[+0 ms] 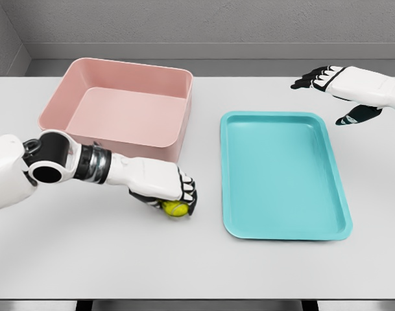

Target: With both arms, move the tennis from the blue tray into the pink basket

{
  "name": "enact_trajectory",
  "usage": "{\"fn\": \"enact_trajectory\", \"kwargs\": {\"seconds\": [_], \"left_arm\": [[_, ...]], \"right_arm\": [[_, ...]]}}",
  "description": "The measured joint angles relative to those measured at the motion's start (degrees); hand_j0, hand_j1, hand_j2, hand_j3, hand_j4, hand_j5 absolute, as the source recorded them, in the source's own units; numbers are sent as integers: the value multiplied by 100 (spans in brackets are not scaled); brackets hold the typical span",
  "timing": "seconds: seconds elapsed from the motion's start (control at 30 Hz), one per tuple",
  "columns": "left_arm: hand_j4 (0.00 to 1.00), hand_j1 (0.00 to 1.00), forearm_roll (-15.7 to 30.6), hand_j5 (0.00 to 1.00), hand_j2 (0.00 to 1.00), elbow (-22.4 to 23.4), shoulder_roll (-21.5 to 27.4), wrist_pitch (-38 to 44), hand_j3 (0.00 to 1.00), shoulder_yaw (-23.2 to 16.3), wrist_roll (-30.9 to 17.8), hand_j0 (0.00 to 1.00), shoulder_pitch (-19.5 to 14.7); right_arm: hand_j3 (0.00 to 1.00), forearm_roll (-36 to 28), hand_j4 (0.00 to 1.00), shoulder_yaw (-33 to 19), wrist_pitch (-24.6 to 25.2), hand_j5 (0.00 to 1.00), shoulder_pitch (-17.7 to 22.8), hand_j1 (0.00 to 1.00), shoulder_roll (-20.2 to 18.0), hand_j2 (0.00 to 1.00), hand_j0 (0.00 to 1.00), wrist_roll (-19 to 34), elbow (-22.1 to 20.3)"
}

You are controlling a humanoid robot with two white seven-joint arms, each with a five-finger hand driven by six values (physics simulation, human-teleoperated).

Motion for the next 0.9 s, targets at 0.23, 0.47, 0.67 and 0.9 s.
{"fn": "enact_trajectory", "kwargs": {"seconds": [0.23, 0.47, 0.67, 0.9], "left_arm": [[51, 51, 271, 51, 51, -137, 218, 2, 51, 100, -4, 51, -457], [51, 51, 553, 51, 51, -107, 319, 1, 51, 102, -12, 51, -773], [51, 51, 701, 51, 51, 31, 350, 1, 51, 95, -15, 51, -1046], [51, 51, 801, 51, 51, 436, 340, -1, 51, 97, -21, 51, -1327]], "right_arm": [[100, 0, 100, 0, 0, 100, 0, 100, 0, 100, 100, 0, 0], [100, 0, 100, -12, 0, 100, -17, 100, 0, 100, 100, 0, 0], [100, 0, 100, -13, 0, 100, -18, 100, -7, 100, 100, 0, -3], [100, 0, 100, -9, 0, 100, -18, 100, -21, 100, 100, -6, -8]]}}
